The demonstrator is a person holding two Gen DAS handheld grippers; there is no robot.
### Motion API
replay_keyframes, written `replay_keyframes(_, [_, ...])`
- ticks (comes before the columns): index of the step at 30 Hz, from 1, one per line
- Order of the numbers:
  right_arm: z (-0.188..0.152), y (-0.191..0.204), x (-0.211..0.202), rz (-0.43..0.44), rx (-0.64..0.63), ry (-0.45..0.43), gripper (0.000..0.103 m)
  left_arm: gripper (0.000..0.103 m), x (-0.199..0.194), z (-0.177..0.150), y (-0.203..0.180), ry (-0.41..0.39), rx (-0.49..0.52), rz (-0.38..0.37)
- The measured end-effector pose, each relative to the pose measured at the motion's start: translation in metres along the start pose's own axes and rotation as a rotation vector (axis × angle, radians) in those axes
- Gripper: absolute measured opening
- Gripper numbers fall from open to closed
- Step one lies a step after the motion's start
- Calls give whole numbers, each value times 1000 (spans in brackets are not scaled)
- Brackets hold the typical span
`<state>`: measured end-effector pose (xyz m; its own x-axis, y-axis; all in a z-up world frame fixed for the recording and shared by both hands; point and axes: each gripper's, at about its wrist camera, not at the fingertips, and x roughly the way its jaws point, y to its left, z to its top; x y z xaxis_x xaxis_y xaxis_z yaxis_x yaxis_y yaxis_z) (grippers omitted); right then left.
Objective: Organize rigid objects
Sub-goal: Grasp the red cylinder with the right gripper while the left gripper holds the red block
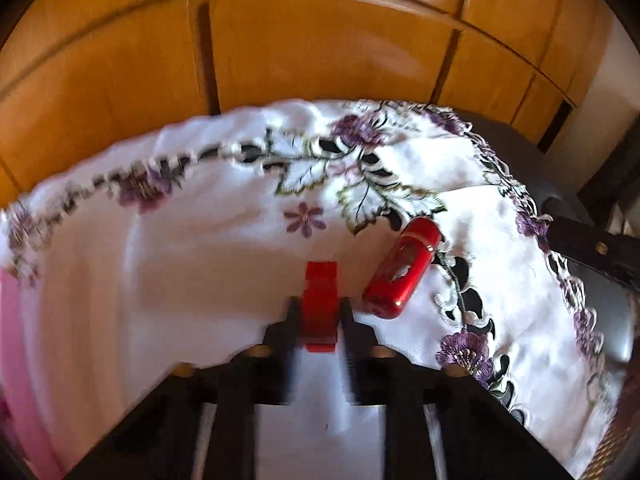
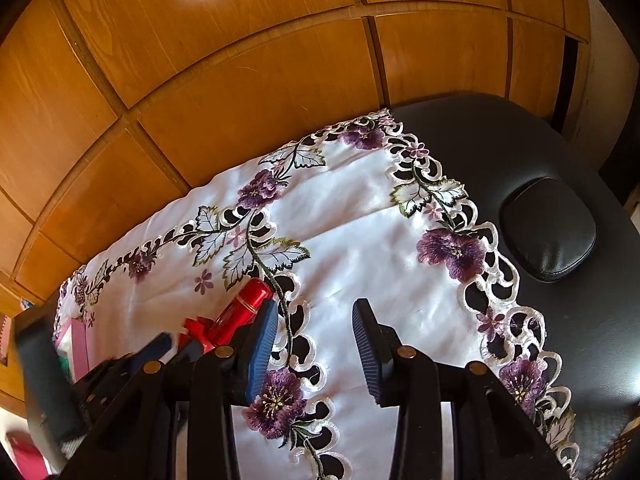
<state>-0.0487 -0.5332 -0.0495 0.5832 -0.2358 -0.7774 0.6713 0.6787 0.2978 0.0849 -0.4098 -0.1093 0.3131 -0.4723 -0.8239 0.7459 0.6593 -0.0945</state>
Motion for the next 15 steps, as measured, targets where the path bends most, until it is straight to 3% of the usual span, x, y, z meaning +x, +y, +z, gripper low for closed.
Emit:
replay_keyframes(3, [0, -1, 0, 2, 4, 0, 39, 15, -10, -12, 4, -16, -13, -39])
replay_keyframes(15, [-8, 18, 13, 33, -98, 71, 39, 15, -66, -109, 24, -47, -60, -14])
